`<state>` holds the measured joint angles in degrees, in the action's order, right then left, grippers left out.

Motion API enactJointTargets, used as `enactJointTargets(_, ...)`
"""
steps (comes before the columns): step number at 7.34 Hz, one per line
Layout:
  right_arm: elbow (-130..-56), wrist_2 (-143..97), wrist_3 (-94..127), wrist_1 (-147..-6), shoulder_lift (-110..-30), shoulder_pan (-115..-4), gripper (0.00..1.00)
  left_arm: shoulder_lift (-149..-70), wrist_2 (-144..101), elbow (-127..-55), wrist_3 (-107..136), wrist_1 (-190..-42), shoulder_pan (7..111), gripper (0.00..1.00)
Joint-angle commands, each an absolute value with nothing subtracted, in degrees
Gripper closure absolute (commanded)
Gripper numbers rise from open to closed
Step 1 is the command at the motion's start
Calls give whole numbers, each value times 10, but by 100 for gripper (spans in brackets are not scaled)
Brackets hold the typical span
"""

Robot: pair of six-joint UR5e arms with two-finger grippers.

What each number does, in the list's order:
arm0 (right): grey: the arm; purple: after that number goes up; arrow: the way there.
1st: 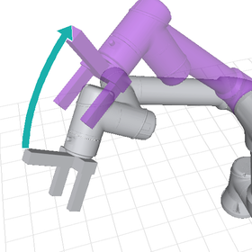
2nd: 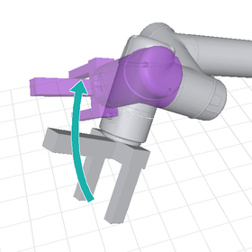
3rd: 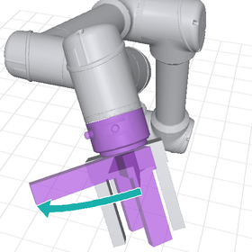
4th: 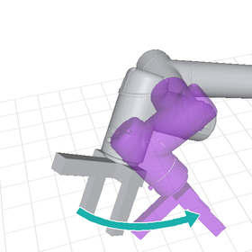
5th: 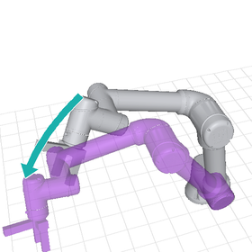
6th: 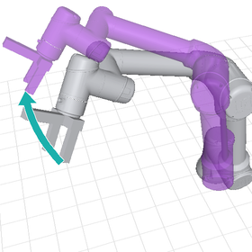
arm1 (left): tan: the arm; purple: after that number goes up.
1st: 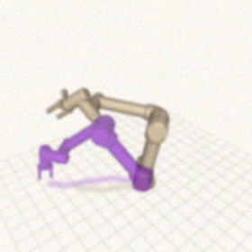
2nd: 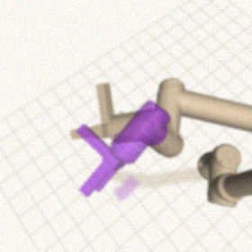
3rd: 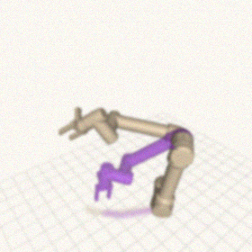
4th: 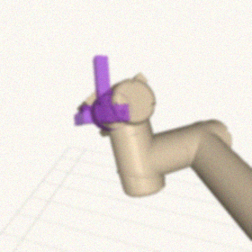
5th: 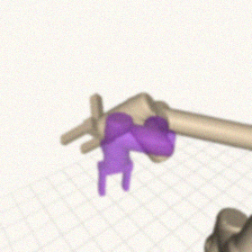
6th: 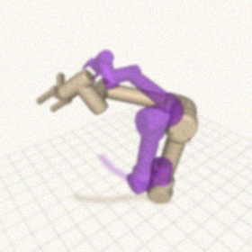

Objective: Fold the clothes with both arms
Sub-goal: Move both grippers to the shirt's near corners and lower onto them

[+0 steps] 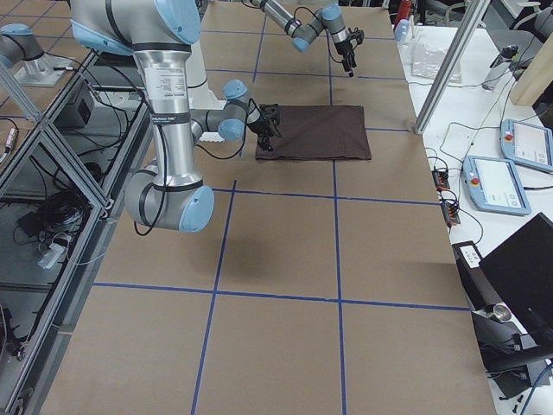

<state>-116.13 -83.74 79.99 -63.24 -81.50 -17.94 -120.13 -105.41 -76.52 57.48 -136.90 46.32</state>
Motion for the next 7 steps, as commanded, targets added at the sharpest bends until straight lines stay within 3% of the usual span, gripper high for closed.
enactJointTargets(1,-1172,-903,822,-557,-853,-229,0,-1154,-1036,-894,752,-1368,364,0)
enactJointTargets(2,-1173,-904,830,-556,-853,-238,0,-1125,-970,-955,849,-1363,288,6)
enactJointTargets(3,-1172,-903,830,-556,-853,-241,0,-1116,-920,-978,932,-1355,232,30)
enactJointTargets(4,-1172,-903,831,-556,-854,-243,0,-1115,-890,-989,975,-1347,193,41)
enactJointTargets(7,-1172,-901,831,-557,-857,-244,0,-1060,-853,-1041,1003,-1328,128,41)
